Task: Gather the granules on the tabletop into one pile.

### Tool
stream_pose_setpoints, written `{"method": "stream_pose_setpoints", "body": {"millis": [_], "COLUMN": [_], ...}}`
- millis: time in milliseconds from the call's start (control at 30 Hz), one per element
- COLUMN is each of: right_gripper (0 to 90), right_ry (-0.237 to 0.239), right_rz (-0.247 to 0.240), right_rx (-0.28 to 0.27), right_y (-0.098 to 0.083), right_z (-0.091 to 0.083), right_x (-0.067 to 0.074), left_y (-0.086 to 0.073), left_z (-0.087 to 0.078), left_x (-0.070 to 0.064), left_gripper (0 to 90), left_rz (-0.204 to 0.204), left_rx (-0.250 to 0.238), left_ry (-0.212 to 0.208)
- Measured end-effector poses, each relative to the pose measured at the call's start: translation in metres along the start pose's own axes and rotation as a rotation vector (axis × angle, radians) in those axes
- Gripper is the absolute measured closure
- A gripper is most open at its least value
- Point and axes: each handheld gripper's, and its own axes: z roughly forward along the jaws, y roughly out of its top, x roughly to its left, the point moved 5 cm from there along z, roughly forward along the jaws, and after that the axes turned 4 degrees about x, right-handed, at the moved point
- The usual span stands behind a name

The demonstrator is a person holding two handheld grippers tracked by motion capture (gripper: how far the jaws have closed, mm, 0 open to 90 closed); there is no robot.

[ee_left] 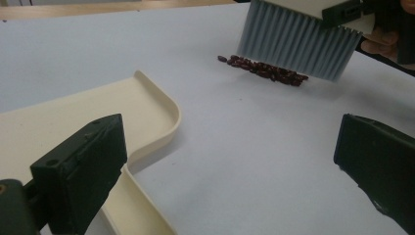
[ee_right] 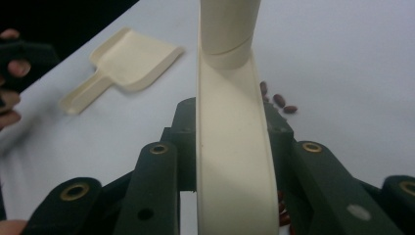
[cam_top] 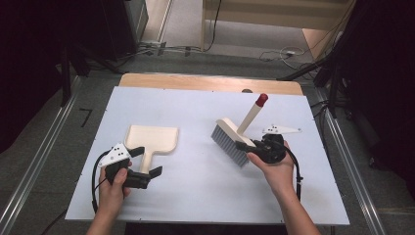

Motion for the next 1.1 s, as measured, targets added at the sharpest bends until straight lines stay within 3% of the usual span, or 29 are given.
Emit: {"method": "stream_pose_setpoints", "body": {"millis": [133, 300, 400, 500, 700, 1100], "right_gripper": [65.3, 65.3, 65.3, 65.2, 65.2, 65.2], "right_ry": [0.018, 0.001, 0.003, 0.036, 0.041, -0.065], "right_rz": [-0.083, -0.117, -0.113, -0.097, -0.100, -0.097], "right_rx": [0.059, 0.068, 0.054, 0.040, 0.000, -0.061], "right_y": [-0.012, -0.013, -0.011, -0.008, -0.002, -0.019], "right_z": [0.008, 0.014, 0.016, 0.014, -0.006, -0.054], "right_x": [-0.002, -0.016, -0.024, -0.024, -0.016, -0.030], "left_y": [-0.004, -0.011, -0.015, -0.015, -0.016, -0.017], "left_z": [0.000, 0.000, 0.001, 0.002, 0.001, 0.006], "left_x": [-0.004, -0.008, -0.008, -0.007, -0.003, 0.002], "left_gripper": [0.0, 0.0, 0.0, 0.0, 0.0, 2.4], "left_rz": [0.003, 0.005, 0.001, -0.013, -0.045, -0.077], "left_rx": [0.013, 0.035, 0.046, 0.047, 0.053, 0.070], "left_ry": [0.005, 0.008, 0.014, 0.030, 0.101, 0.223]}}
